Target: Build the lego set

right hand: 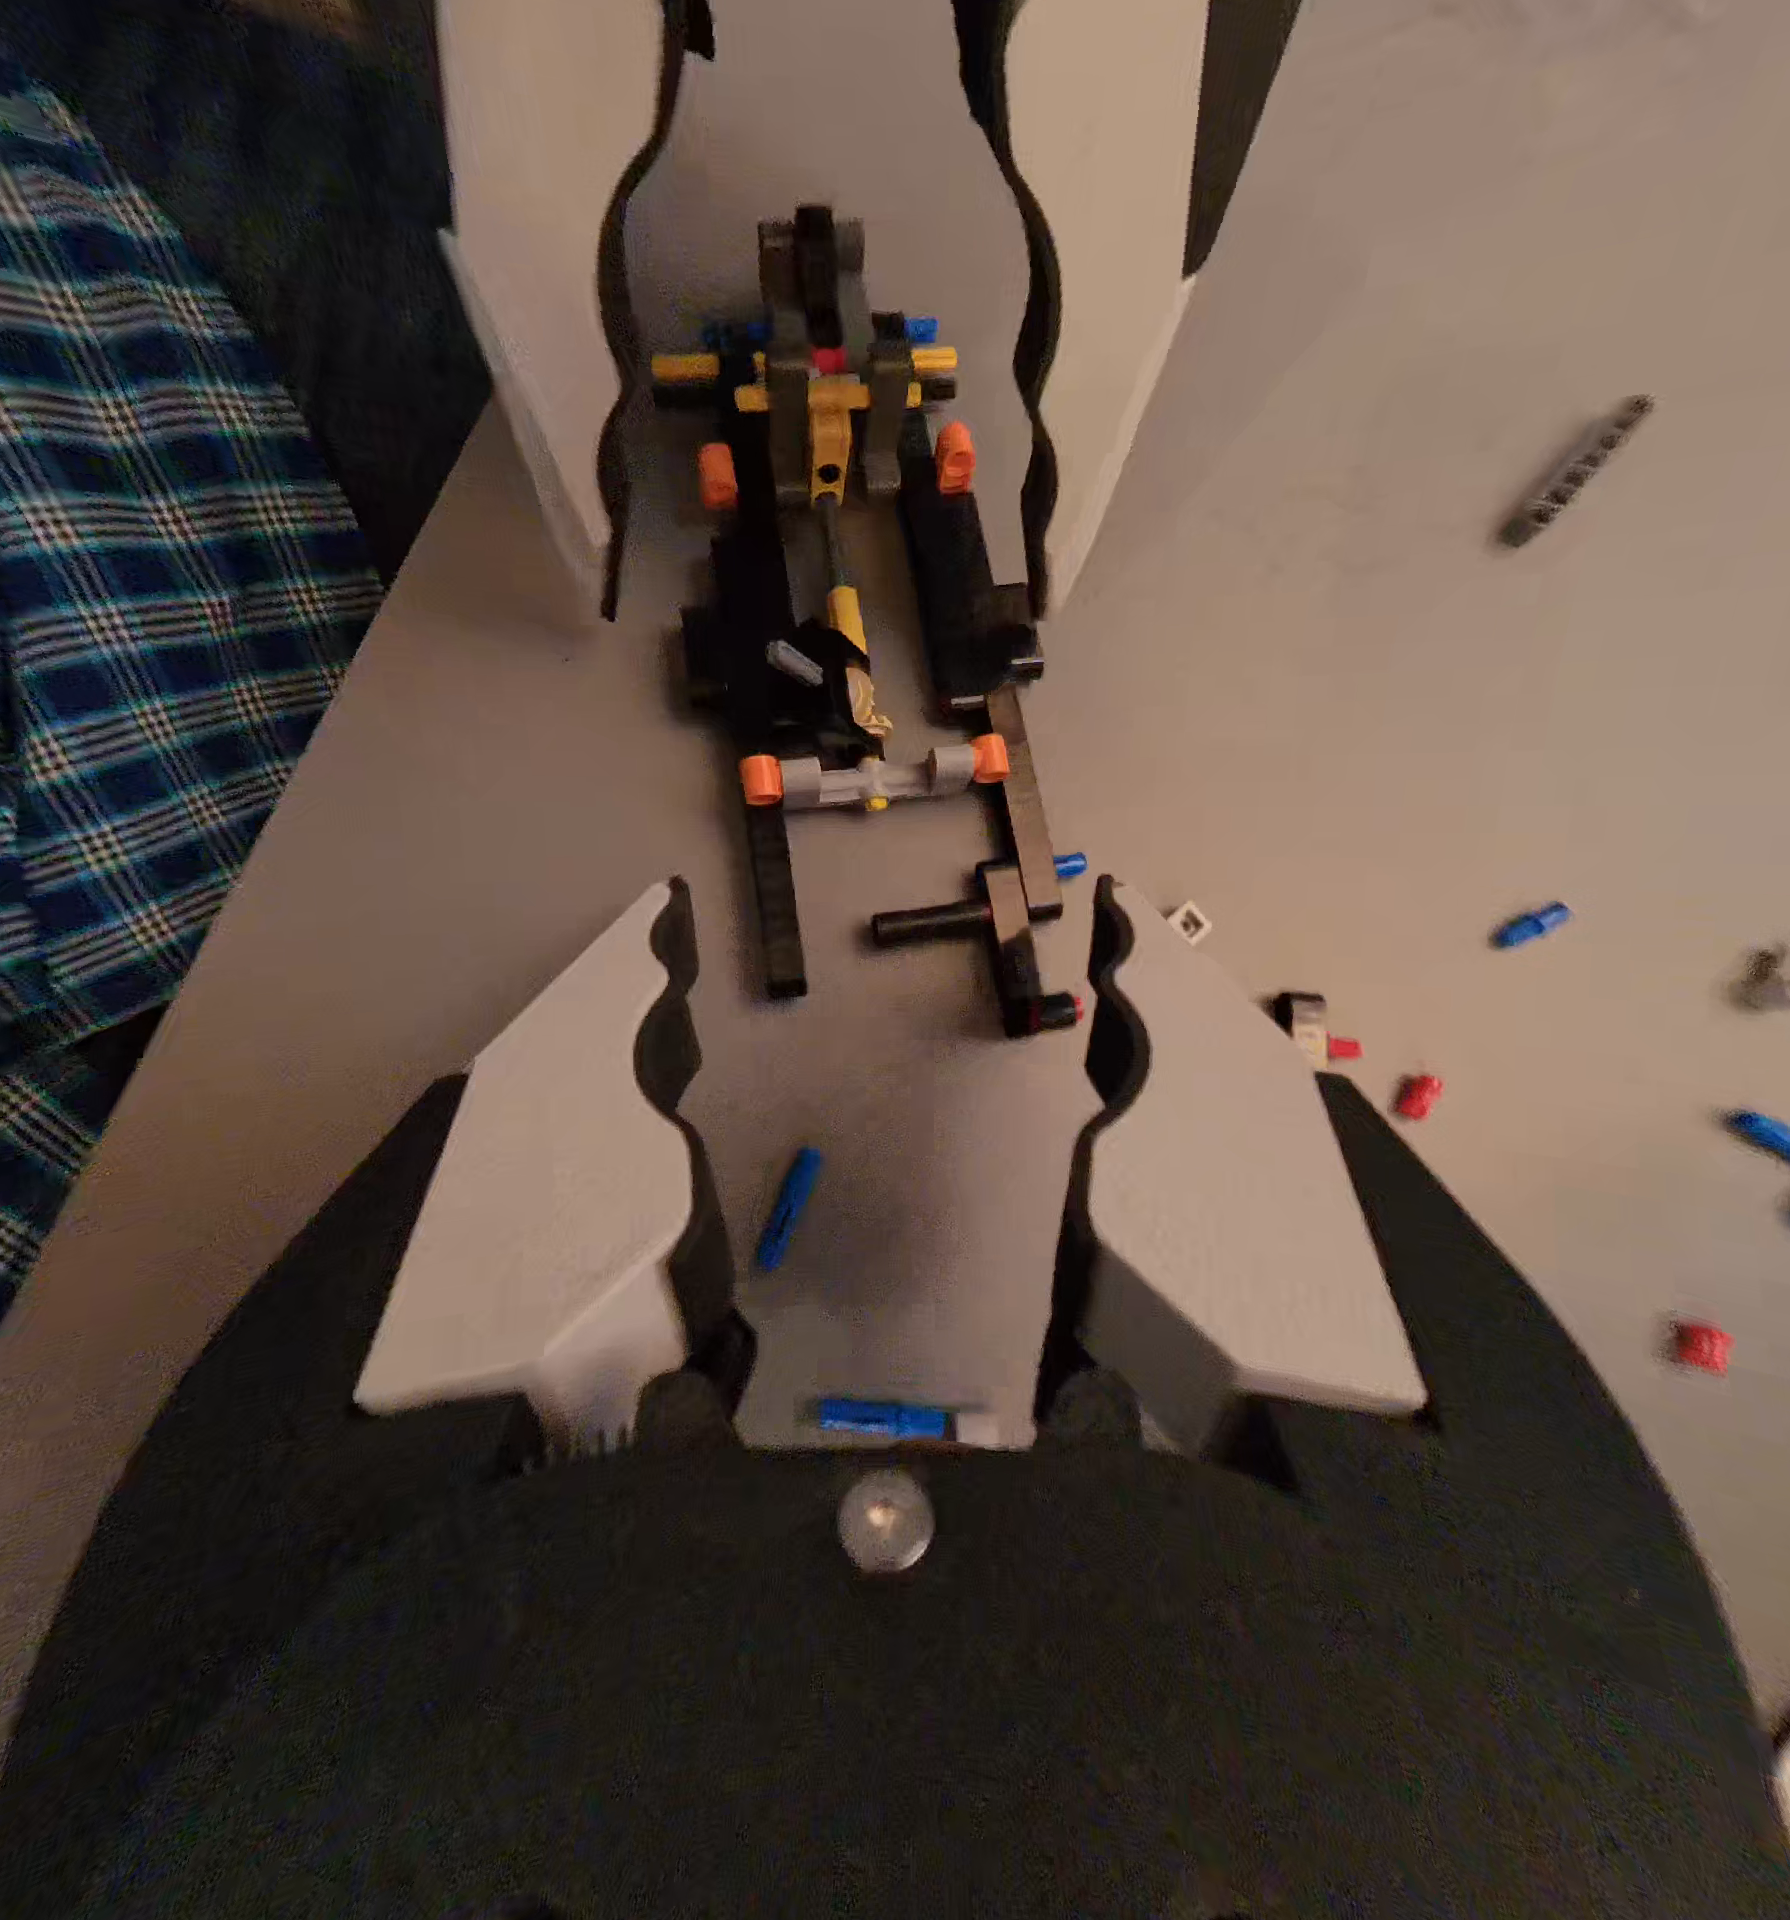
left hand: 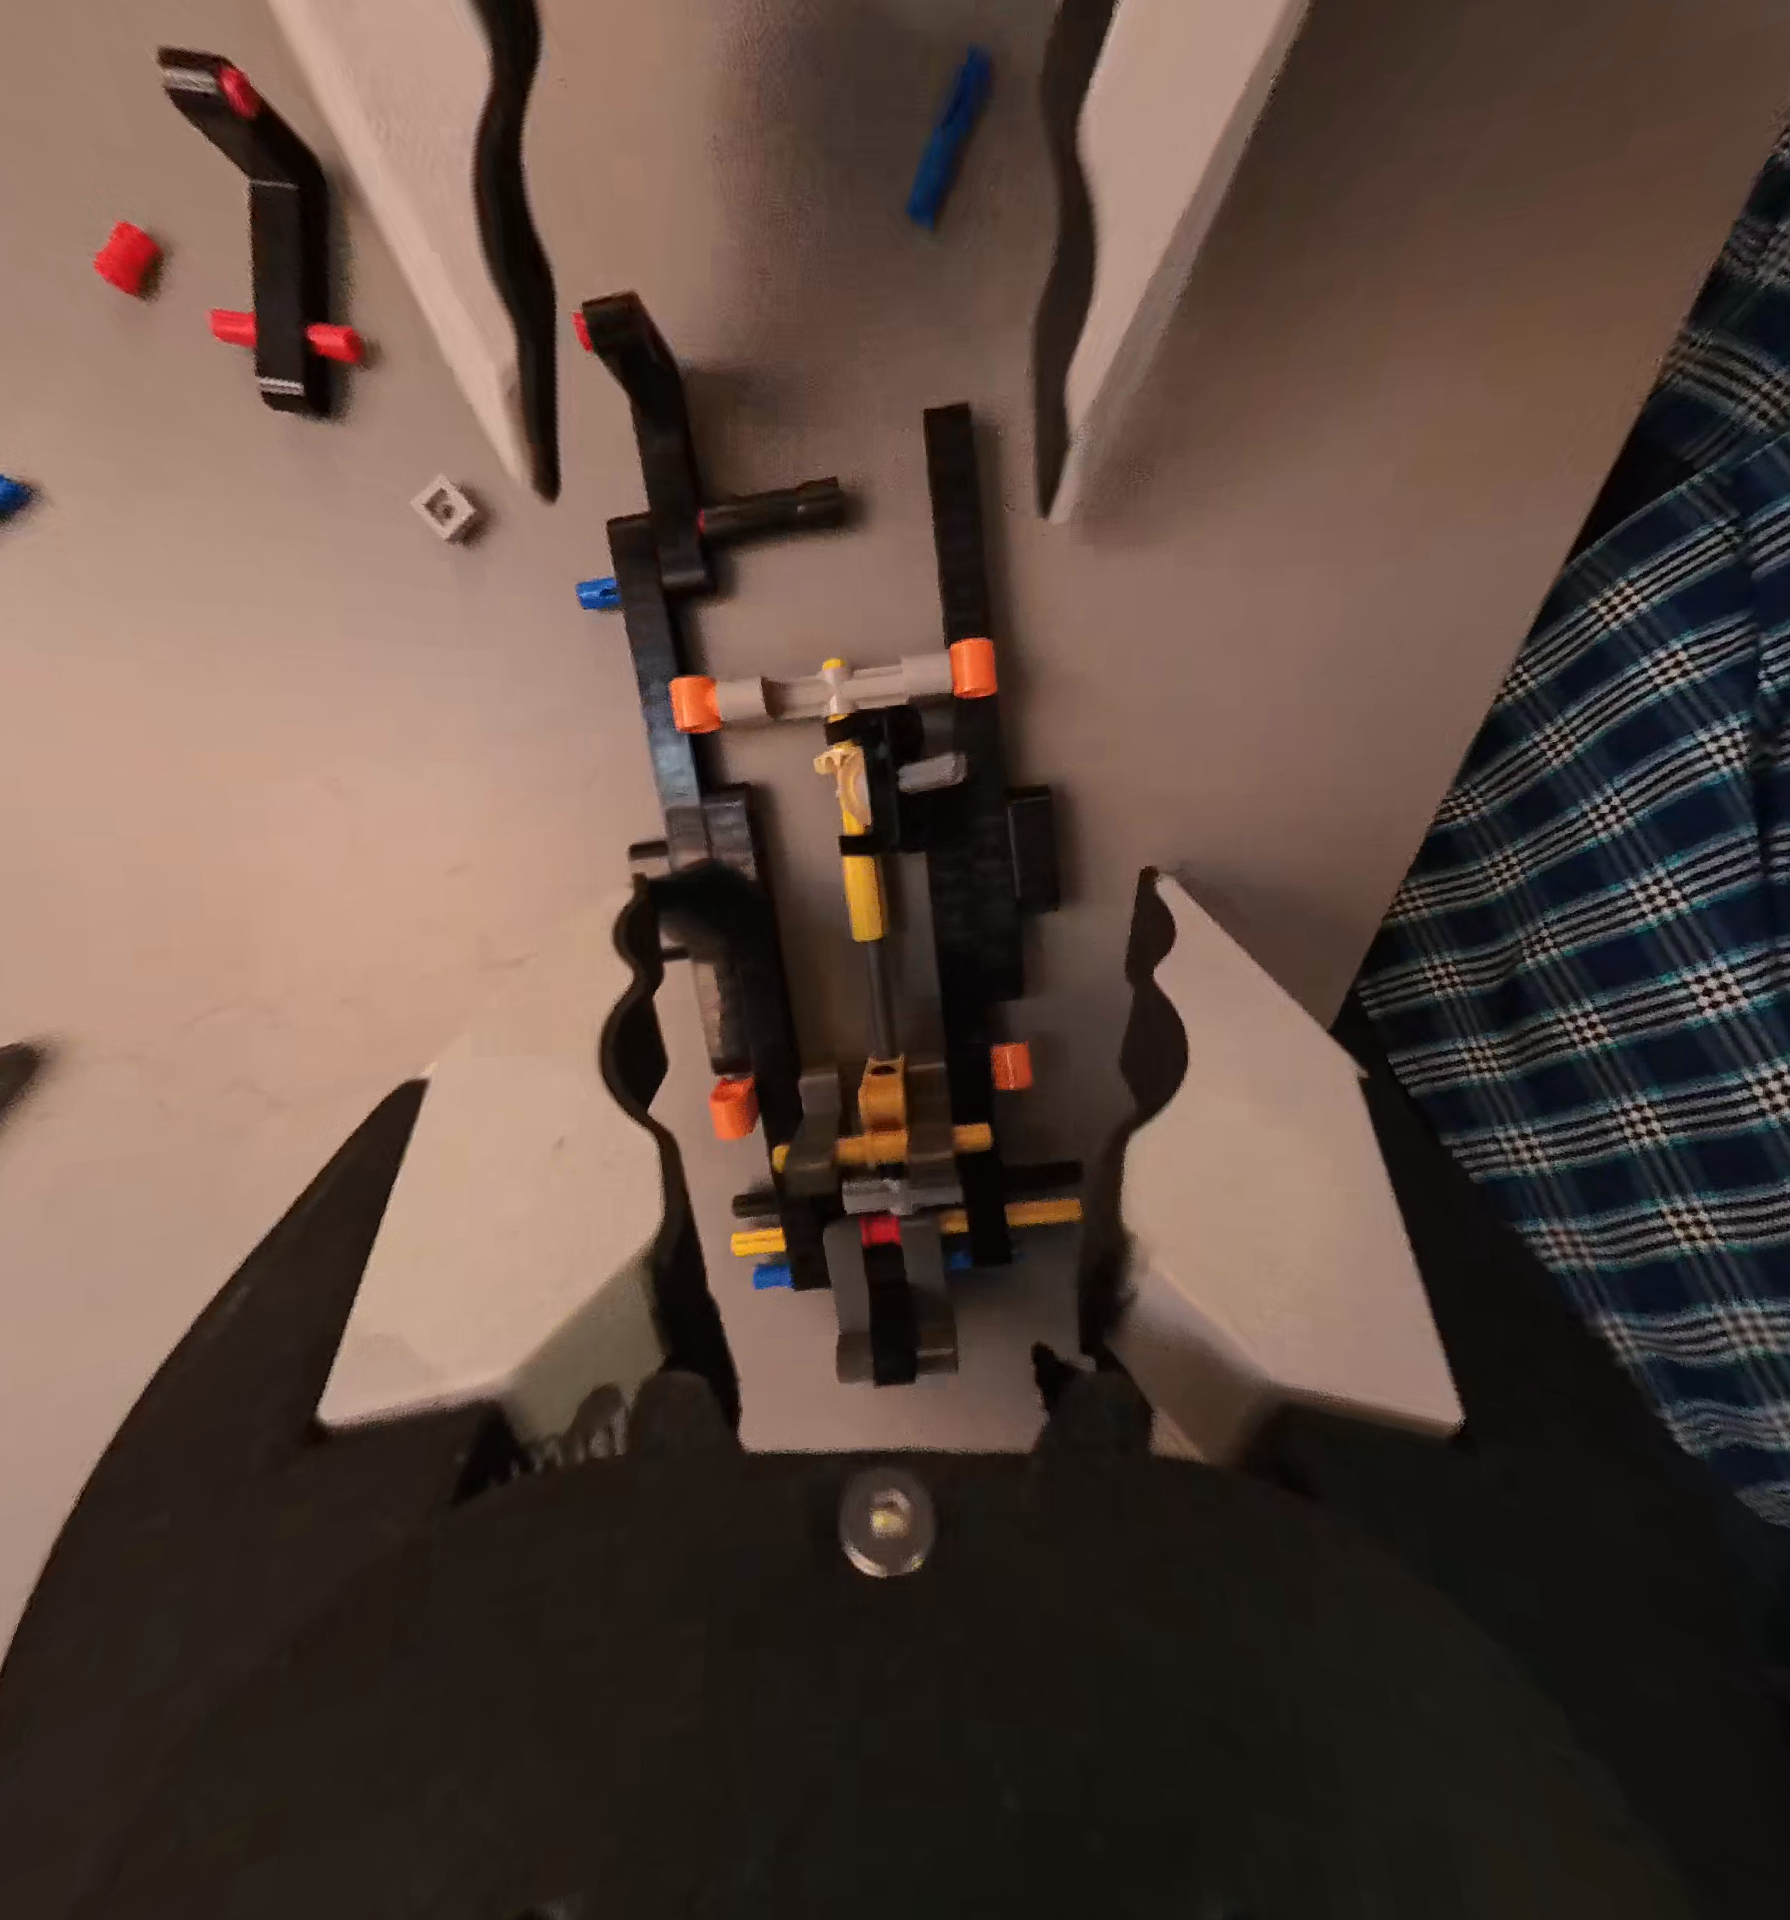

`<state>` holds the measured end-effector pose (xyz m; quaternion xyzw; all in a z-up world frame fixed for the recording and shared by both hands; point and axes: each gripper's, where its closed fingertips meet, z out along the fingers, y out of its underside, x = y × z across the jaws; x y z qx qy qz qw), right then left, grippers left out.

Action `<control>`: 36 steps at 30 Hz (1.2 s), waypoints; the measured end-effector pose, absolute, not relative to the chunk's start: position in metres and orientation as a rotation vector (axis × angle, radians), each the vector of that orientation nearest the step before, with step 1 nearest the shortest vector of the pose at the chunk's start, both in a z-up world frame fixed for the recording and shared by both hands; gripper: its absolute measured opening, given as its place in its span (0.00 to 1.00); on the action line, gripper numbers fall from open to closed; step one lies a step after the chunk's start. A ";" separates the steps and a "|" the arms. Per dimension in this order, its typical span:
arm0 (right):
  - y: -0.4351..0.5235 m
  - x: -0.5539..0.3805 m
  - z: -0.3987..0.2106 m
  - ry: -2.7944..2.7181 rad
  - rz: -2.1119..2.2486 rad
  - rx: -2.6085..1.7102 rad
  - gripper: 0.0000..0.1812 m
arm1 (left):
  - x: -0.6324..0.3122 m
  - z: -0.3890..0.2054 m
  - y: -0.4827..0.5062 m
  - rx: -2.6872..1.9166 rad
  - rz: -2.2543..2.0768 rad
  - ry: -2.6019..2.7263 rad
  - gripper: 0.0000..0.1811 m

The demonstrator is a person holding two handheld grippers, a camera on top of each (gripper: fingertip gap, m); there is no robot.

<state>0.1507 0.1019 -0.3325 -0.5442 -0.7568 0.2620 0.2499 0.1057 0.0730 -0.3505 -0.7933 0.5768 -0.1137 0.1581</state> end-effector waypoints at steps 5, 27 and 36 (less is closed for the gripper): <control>0.105 0.147 -0.352 -2.187 0.699 -1.498 0.37 | 0.107 -0.351 0.081 -2.277 -0.311 1.603 0.43; 0.106 0.147 -0.352 -2.146 0.736 -1.509 0.37 | 0.103 -0.340 0.083 -2.263 -0.369 1.506 0.47; 0.103 0.143 -0.339 -2.143 0.762 -1.440 0.43 | 0.049 -0.343 0.058 -2.361 -0.326 1.366 0.50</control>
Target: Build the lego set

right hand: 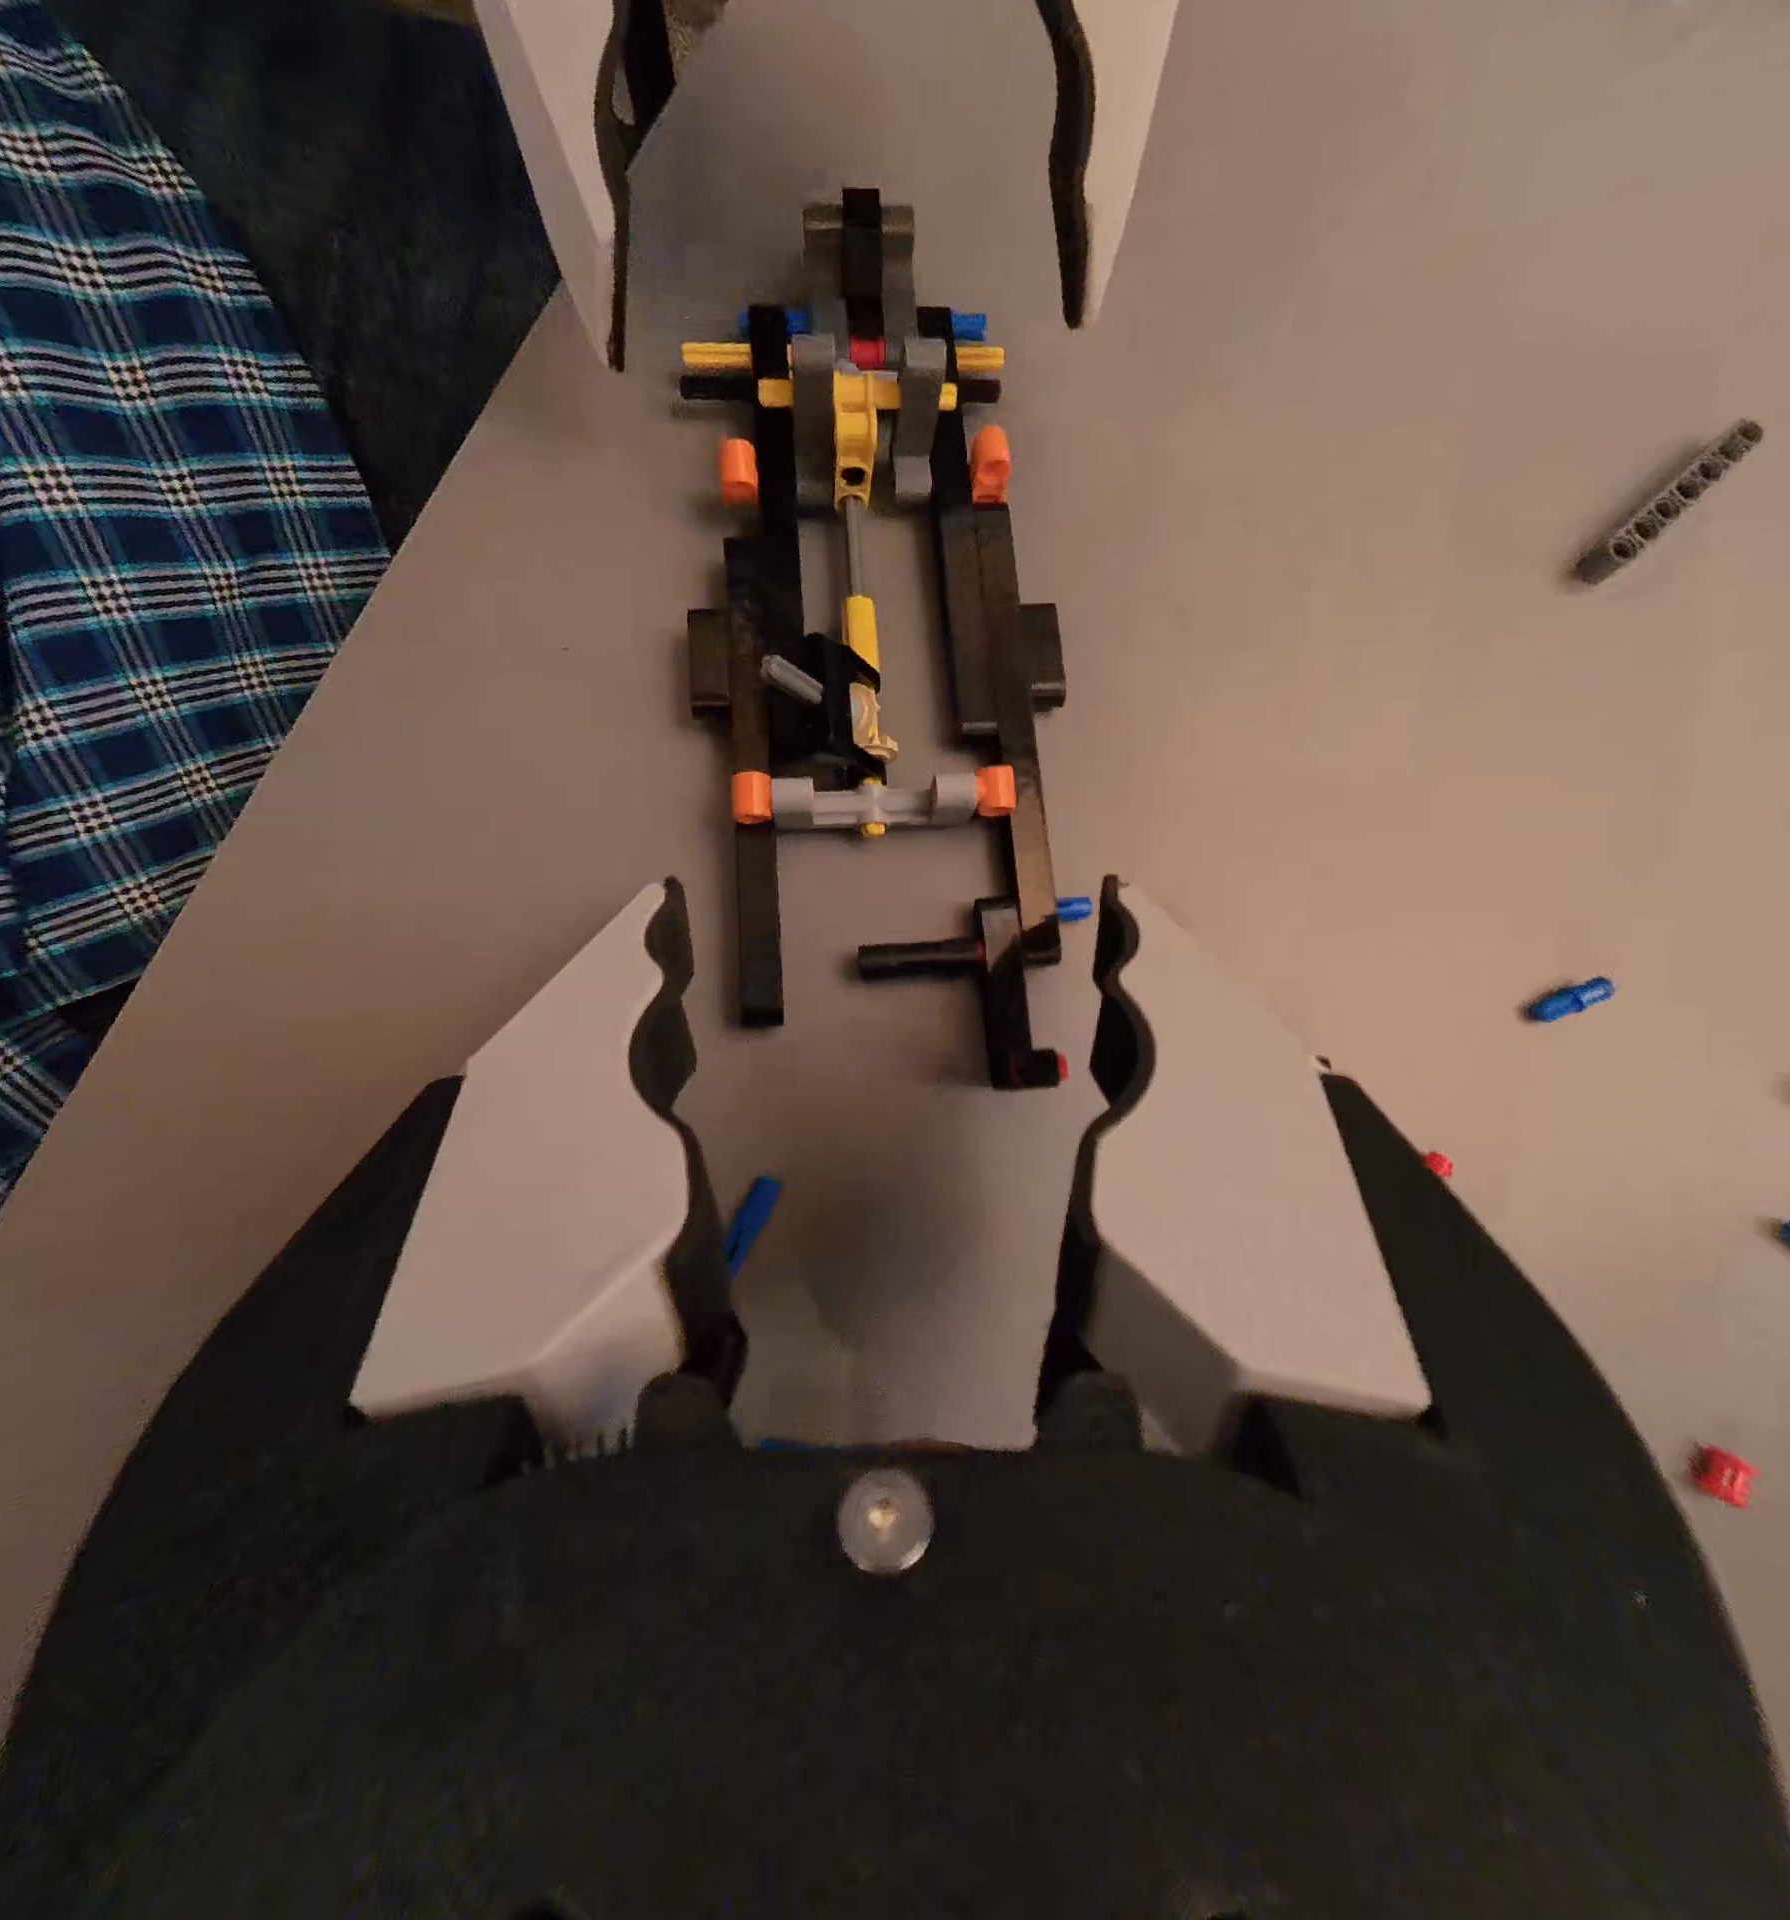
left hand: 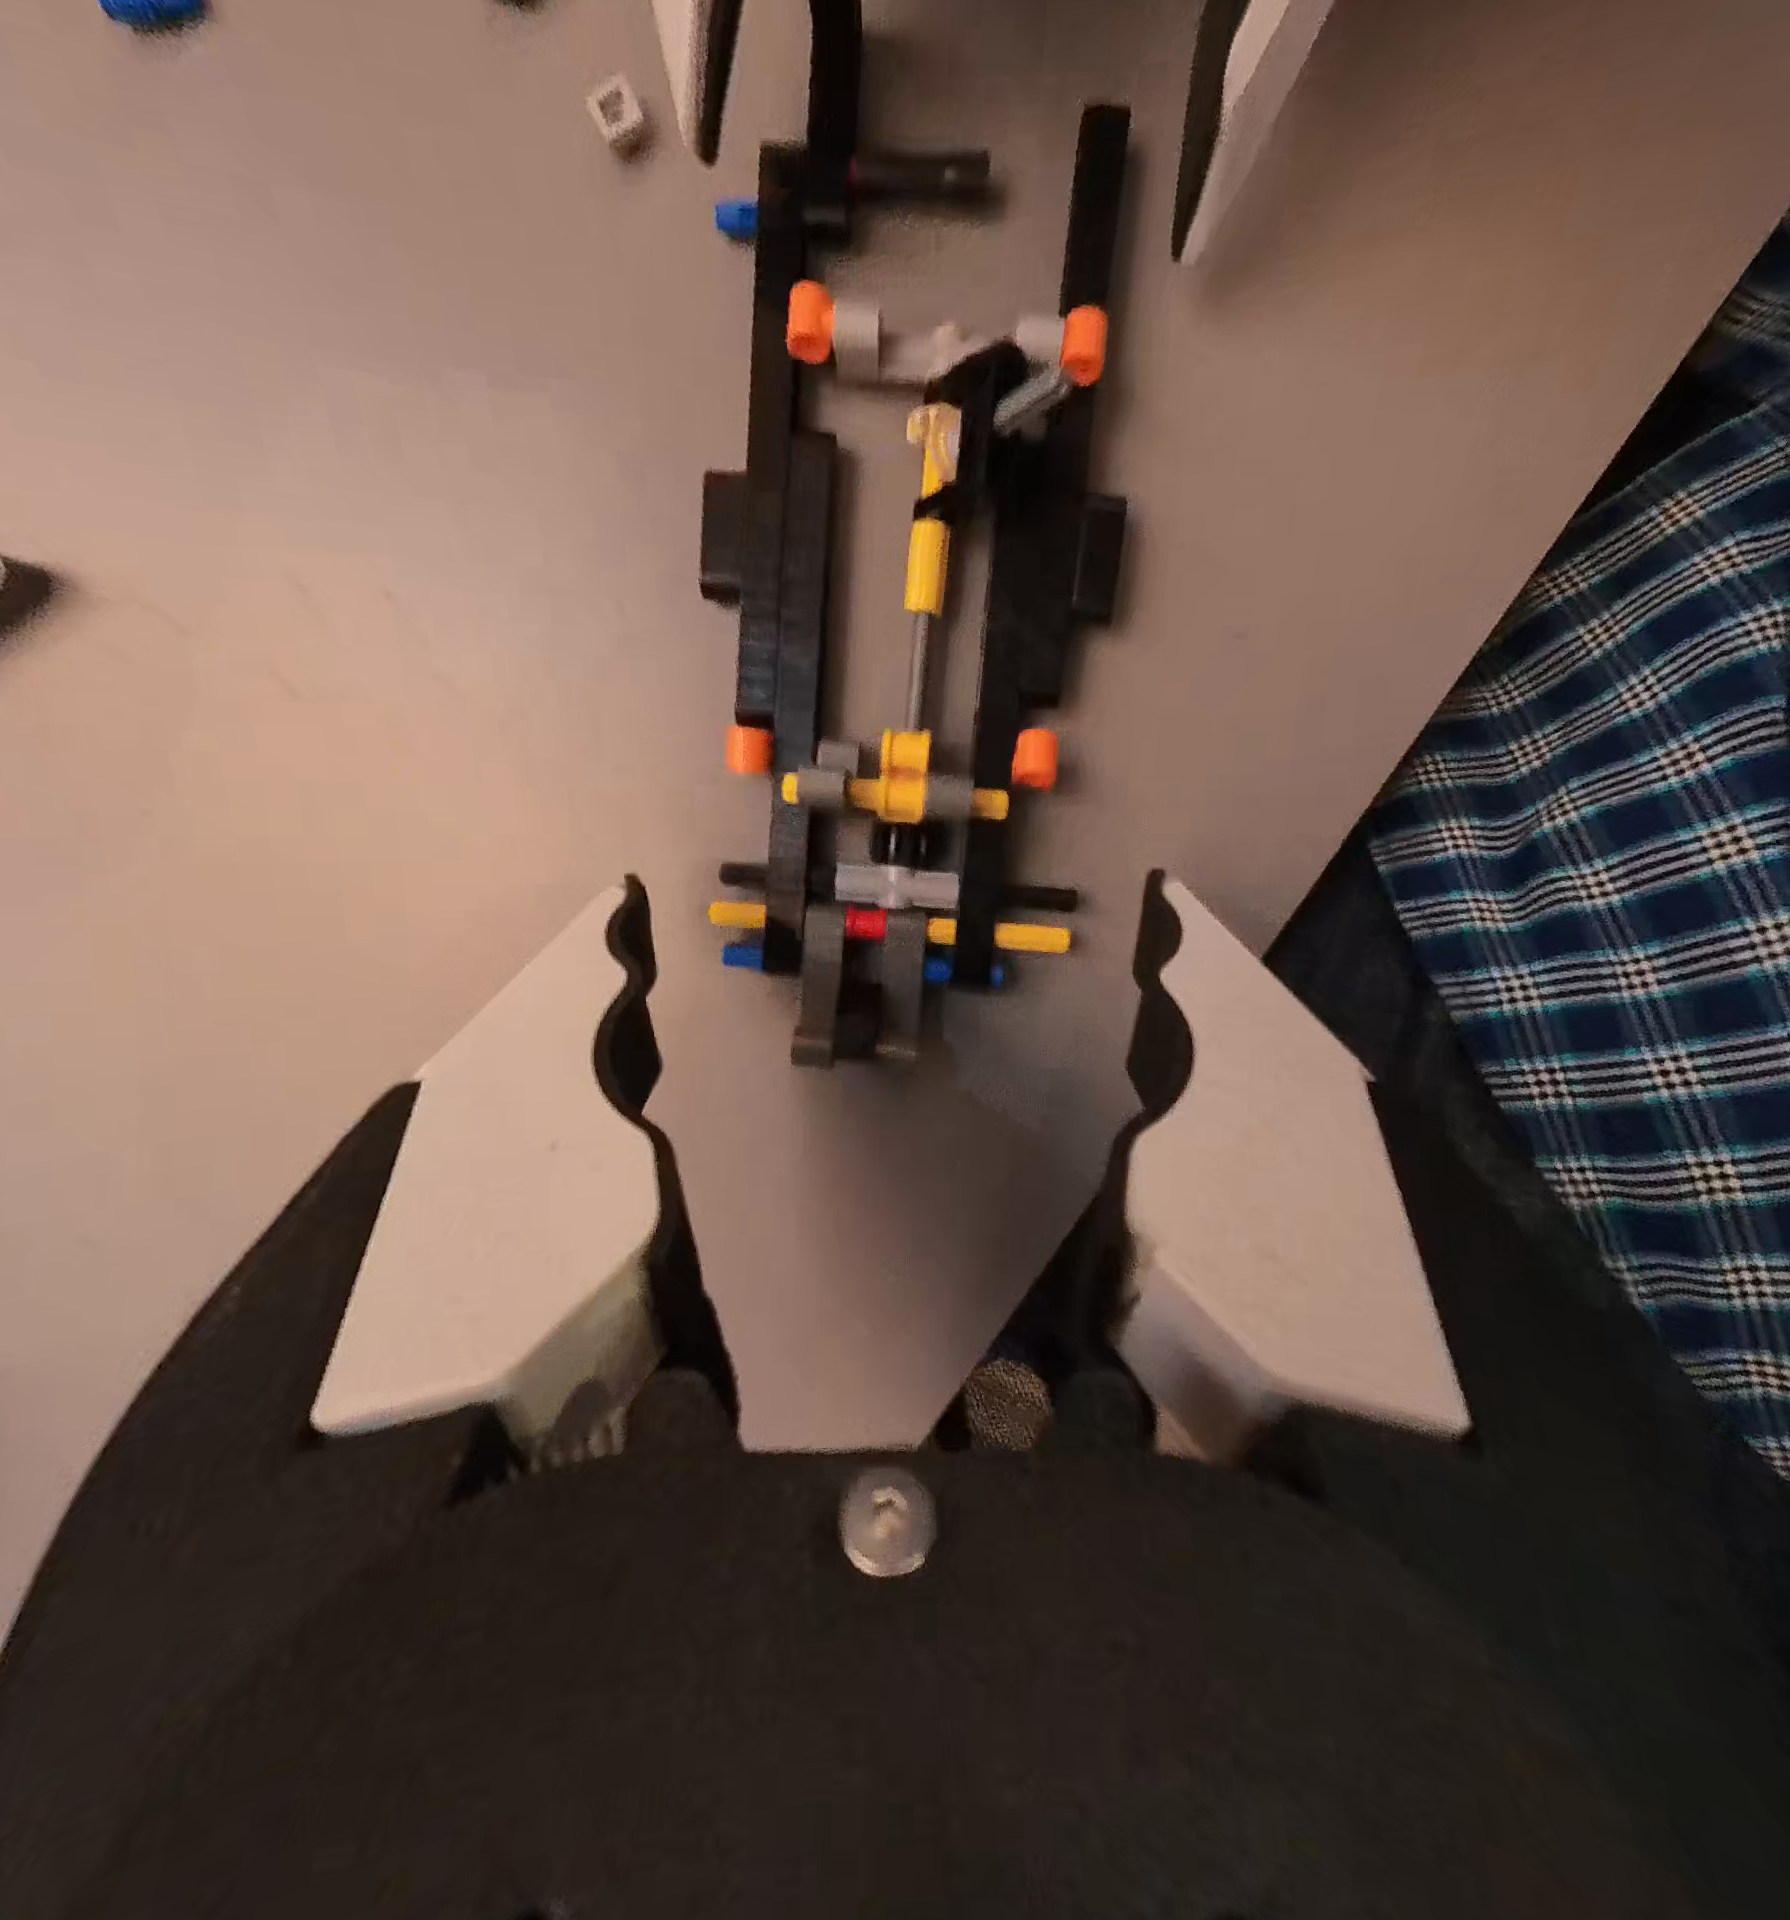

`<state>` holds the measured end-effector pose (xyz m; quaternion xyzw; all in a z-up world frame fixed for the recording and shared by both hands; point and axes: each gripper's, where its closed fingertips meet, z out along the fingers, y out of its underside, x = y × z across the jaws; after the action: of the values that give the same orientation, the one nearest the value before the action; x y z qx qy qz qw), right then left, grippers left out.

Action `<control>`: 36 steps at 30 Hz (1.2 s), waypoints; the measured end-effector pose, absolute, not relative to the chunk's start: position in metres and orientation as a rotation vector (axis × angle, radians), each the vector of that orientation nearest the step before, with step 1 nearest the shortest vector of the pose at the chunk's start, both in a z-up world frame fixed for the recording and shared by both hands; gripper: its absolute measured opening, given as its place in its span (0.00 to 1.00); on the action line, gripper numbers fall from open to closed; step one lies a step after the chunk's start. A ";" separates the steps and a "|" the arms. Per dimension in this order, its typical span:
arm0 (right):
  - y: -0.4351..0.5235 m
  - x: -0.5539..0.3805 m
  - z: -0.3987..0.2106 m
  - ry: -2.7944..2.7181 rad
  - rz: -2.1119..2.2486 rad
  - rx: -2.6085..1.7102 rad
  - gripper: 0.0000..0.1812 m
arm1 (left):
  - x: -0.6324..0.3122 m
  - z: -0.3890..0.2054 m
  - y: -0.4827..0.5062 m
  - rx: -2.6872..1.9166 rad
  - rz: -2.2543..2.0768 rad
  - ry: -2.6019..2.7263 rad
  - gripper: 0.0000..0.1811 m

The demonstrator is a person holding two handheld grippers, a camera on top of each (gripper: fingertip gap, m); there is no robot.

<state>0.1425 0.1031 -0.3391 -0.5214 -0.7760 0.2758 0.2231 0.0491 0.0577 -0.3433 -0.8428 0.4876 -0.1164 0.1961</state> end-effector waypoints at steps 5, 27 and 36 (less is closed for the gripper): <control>0.100 0.132 -0.353 -2.213 0.764 -1.435 0.39 | 0.051 -0.353 0.058 -2.353 -0.320 1.403 0.45; 0.098 0.139 -0.350 -2.124 0.829 -1.505 0.37 | 0.054 -0.350 0.058 -2.348 -0.325 1.399 0.48; 0.103 0.162 -0.325 -1.994 0.837 -1.523 0.36 | 0.065 -0.358 0.064 -2.328 -0.320 1.499 0.43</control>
<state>0.1617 0.1030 -0.3246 -0.5582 -0.7306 0.3067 0.2459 0.0653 0.0636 -0.3583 -0.8221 0.5295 -0.1130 0.1762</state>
